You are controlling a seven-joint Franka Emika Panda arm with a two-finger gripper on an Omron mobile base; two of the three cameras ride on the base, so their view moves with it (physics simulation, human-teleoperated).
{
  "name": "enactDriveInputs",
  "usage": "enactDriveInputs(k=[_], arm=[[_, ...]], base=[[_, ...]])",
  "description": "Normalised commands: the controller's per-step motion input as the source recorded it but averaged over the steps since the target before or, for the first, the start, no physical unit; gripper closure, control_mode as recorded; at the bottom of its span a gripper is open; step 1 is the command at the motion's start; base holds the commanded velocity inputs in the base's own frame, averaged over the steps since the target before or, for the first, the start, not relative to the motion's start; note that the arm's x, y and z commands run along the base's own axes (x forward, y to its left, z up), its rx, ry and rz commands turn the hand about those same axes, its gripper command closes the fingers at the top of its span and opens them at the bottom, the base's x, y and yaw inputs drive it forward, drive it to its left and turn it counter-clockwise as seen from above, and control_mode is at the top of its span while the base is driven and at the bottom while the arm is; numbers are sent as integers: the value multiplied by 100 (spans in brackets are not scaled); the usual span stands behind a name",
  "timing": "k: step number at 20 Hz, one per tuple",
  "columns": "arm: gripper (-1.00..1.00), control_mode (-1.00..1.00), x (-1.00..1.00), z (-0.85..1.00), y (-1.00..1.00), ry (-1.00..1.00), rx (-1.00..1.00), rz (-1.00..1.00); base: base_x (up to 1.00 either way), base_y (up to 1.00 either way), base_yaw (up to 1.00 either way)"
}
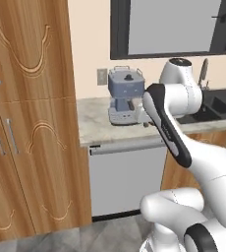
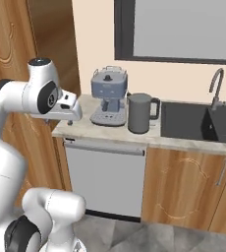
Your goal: Navigate to the stand mixer.
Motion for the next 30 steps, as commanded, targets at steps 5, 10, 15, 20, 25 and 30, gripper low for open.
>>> enactDriveInputs(k=[5,10,15,20,25,30], arm=[[-100,100,0,0,0,0,0,0],[-100,100,0,0,0,0,0,0],[-100,100,0,0,0,0,0,0],[-100,100,0,0,0,0,0,0],[-100,100,0,0,0,0,0,0],[-100,100,0,0,0,0,0,0]], base=[[77,-11,-1],[29,-55,0],[51,-48,0],[9,-76,5],[-60,-100,0],[-31,-100,0]])
